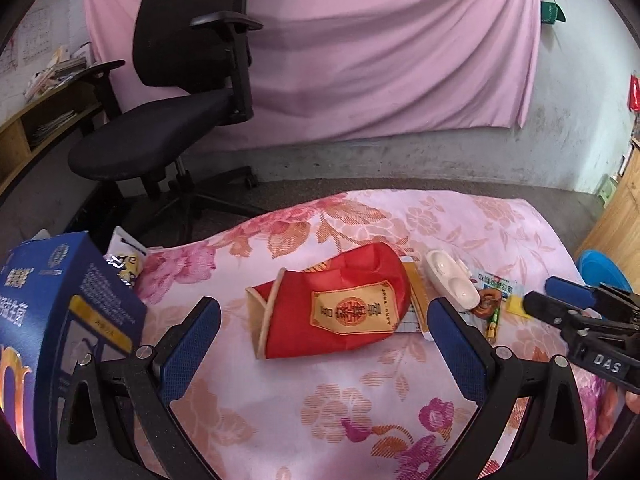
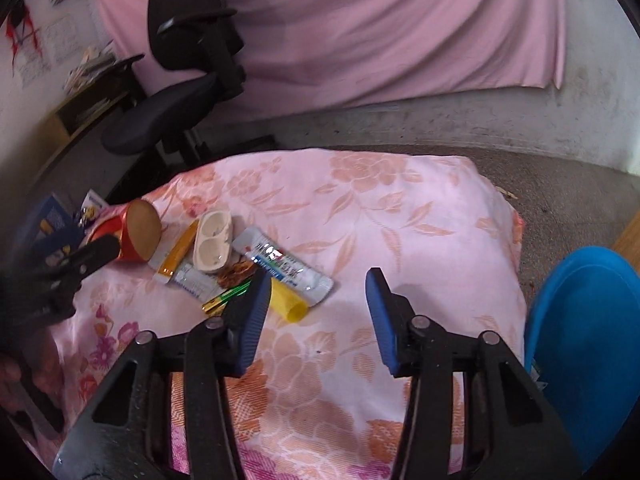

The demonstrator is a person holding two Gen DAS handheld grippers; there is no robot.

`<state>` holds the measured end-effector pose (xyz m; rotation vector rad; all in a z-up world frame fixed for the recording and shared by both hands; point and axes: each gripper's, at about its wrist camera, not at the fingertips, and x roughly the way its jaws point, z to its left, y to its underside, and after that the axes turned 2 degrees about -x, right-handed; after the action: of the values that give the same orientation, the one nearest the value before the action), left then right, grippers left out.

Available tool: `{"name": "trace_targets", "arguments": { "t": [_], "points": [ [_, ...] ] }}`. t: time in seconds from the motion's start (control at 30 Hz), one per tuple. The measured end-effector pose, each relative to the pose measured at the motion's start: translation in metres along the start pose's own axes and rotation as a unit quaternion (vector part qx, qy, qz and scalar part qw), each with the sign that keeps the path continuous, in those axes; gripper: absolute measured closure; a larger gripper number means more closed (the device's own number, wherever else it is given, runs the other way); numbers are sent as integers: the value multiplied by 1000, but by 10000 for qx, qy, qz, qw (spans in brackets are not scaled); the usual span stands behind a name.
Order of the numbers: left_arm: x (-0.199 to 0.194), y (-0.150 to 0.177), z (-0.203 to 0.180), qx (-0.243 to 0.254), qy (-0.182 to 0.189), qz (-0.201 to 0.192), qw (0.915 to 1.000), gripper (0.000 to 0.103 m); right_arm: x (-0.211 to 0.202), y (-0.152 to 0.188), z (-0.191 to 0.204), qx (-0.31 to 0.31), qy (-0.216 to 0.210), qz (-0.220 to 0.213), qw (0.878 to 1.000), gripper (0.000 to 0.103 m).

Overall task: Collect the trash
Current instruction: 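Grasp the red paper cup with the left tool while the right tool grasps the yellow cap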

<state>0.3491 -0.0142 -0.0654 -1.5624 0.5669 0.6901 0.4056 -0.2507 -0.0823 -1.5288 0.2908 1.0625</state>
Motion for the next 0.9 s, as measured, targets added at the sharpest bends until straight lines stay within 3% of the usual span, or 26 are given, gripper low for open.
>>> {"name": "trace_targets", "arguments": {
  "t": [0.27, 0.37, 0.47, 0.5, 0.7, 0.9],
  "points": [
    [2, -1, -2, 98, 102, 4, 9999, 7, 14, 0, 6, -174, -183, 386, 9989, 27],
    [5, -1, -3, 135, 120, 69, 9998, 18, 16, 0, 9, -267, -200, 434, 9985, 29],
    [9, 1, -5, 184, 79, 141, 9997, 32, 17, 0, 11, -333, -208, 468, 9981, 44],
    [10, 2, -6, 201, 80, 169, 9996, 33, 18, 0, 12, -345, -206, 474, 9981, 49],
    [10, 5, -3, 156, 118, 163, 9997, 34, 19, 0, 17, -476, -194, 477, 9975, 54],
    [0, 9, 6, 2, 268, 98, 9996, 35, 18, 1, 18, -518, -153, 463, 9975, 54]
  ]
}}
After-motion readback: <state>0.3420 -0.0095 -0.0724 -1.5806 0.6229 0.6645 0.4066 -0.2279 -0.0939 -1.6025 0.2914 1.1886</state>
